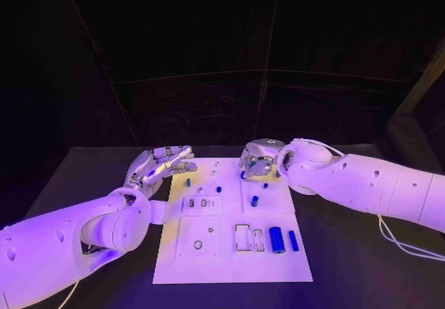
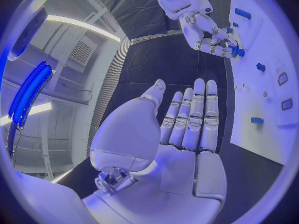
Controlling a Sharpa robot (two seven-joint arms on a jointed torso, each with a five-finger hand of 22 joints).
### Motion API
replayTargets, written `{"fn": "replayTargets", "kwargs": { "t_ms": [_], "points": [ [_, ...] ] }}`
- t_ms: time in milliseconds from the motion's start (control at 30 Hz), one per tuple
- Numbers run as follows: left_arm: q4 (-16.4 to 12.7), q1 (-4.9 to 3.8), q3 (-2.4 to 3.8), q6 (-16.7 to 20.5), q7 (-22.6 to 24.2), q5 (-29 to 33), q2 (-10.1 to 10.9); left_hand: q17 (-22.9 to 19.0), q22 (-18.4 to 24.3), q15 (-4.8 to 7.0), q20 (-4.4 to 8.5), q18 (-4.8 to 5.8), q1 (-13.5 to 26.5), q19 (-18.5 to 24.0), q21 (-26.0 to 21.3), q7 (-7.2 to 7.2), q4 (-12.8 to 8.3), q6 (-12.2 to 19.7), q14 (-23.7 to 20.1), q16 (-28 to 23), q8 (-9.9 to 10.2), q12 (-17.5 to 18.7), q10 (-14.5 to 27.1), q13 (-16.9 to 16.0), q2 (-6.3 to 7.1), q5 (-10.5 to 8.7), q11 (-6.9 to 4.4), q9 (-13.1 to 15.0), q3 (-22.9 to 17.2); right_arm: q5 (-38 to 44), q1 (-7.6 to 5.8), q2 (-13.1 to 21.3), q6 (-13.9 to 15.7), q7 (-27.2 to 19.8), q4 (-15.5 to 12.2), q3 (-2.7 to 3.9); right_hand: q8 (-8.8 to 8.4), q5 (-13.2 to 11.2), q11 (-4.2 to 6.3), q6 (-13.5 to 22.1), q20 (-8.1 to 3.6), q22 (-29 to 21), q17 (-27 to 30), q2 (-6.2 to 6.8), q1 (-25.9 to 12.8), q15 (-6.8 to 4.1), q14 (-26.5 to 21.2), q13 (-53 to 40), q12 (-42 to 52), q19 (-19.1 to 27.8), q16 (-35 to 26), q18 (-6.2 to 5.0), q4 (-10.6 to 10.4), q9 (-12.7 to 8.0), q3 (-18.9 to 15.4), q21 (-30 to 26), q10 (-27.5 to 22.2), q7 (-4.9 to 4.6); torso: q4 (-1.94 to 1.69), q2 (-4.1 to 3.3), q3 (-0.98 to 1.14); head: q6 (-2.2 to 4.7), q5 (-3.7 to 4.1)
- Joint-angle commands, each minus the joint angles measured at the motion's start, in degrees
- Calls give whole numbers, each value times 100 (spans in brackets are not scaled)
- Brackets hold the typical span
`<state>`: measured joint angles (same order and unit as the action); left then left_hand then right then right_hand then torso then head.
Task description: Assemble the parts on the task board
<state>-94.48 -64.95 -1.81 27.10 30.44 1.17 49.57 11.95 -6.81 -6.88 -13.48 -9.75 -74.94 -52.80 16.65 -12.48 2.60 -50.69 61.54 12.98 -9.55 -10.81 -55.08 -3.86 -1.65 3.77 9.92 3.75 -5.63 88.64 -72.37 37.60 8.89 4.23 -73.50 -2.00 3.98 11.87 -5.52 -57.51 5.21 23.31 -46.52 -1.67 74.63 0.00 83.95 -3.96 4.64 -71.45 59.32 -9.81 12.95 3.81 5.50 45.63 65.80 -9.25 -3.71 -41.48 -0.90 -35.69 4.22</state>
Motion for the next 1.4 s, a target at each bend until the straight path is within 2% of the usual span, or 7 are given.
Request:
{"fn": "replayTargets", "kwargs": {
  "t_ms": [33,467,500,533,867,1067,1400],
  "points": [
    [-21,-10,6,-82,0,-52,2,5,5,-20,2,-76,-43,-40,-25,-30,-38,-23,32,-16,37,22,-32,6,9,4,-2,-7,9,117,-14,-50,-105,44,61,4,-13,11,13,30,2,88,-75,8,42,31,140,-1,32,30,72,-47,9,4,62,94,-47,-3,-10,-36,2,-14,-13],
    [-47,-12,7,-87,-16,-52,23,9,8,-22,2,-75,-41,-43,-29,-34,-39,-24,30,-24,42,28,-33,7,8,5,1,-7,9,124,-14,-79,-114,62,113,4,-15,5,9,44,24,373,-293,11,30,37,141,4,35,30,291,-17,2,3,177,363,-61,-11,-17,-53,-1,-13,-6],
    [-44,-12,7,-98,-29,-52,20,11,10,-23,1,-75,-40,-44,-32,-38,-40,-23,29,-29,45,32,-32,7,8,5,3,-7,10,135,-14,-116,-161,74,178,5,-14,-1,4,43,33,479,-369,13,25,34,143,5,38,26,368,-5,-1,3,221,462,-62,-10,-28,-59,-7,-38,-4],
    [-52,-14,7,-100,-37,-52,28,11,10,-23,1,-75,-40,-44,-32,-38,-40,-23,29,-29,45,32,-32,7,8,5,3,-7,10,146,-14,-116,-203,89,183,5,-11,-7,3,35,42,544,-419,14,26,37,139,6,40,40,427,-2,-2,4,277,535,-64,-12,-46,-115,3,-46,4],
    [-82,-19,7,-98,-55,-52,58,18,16,-26,0,-74,-43,-50,-40,-44,-45,-19,27,-41,56,43,-29,7,4,6,8,-8,7,171,-14,-118,-348,119,212,5,17,-9,19,-54,47,776,-606,7,8,30,145,2,73,44,614,14,-25,14,429,758,-2,6,-58,-138,0,-69,31],
    [-83,-21,7,-84,-63,-52,61,42,31,-33,-4,-73,-48,-67,-61,-63,-63,13,35,-68,99,85,2,11,-1,5,24,-11,3,173,-14,-156,-385,110,271,5,38,-118,58,-165,41,1031,-743,-58,81,-4,148,5,99,21,765,41,0,17,704,996,81,46,-65,-143,3,-74,12],
    [-101,-25,7,-83,-70,-51,77,53,38,-36,-5,-73,-49,-75,-70,-69,-71,27,40,-80,116,102,16,12,1,5,30,-12,5,174,-13,-184,-338,76,307,4,52,-151,87,-287,36,1345,-943,1,54,-23,153,-2,129,13,972,73,0,20,1074,1289,192,70,-70,-175,11,-86,11]
  ]
}}
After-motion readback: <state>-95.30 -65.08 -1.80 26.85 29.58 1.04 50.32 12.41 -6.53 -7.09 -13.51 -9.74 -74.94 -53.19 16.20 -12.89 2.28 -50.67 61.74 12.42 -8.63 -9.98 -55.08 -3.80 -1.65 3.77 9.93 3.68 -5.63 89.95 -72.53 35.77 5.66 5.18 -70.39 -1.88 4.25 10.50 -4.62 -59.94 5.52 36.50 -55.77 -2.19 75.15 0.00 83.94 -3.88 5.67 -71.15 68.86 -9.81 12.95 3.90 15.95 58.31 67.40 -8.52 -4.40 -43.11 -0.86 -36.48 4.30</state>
